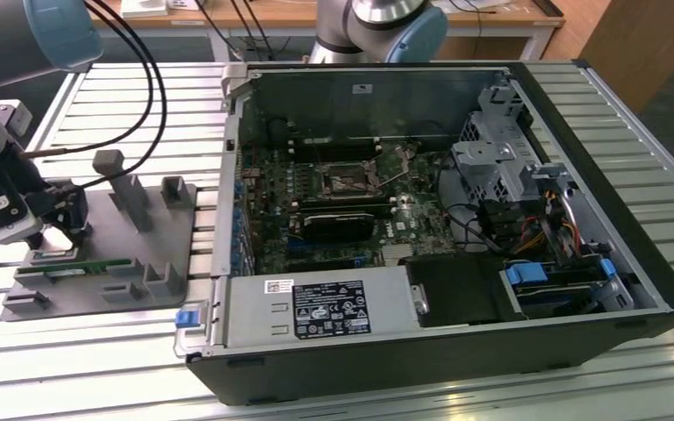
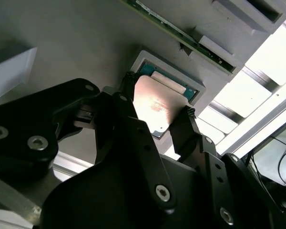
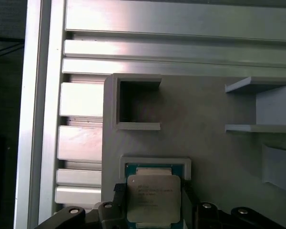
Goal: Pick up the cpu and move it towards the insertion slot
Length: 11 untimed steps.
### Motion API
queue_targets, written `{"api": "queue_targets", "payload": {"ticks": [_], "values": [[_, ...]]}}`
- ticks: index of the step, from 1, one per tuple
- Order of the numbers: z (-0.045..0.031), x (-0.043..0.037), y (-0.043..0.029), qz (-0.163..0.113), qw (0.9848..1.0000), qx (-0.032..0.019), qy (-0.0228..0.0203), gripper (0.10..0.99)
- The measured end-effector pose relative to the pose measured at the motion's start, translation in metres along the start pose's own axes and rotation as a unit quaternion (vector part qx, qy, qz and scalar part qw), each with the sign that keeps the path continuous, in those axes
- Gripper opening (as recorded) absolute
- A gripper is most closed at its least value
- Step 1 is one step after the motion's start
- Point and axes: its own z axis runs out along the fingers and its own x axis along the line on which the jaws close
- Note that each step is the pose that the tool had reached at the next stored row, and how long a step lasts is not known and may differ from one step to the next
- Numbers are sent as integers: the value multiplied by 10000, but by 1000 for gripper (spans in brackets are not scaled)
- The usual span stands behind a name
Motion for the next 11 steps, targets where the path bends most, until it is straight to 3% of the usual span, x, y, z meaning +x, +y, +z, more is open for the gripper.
{"api": "queue_targets", "payload": {"ticks": [7, 11], "values": [[-97, 1, 3, 0, 10000, 0, 1, 541], [-98, 0, 3, 0, 10000, 2, 0, 541]]}}
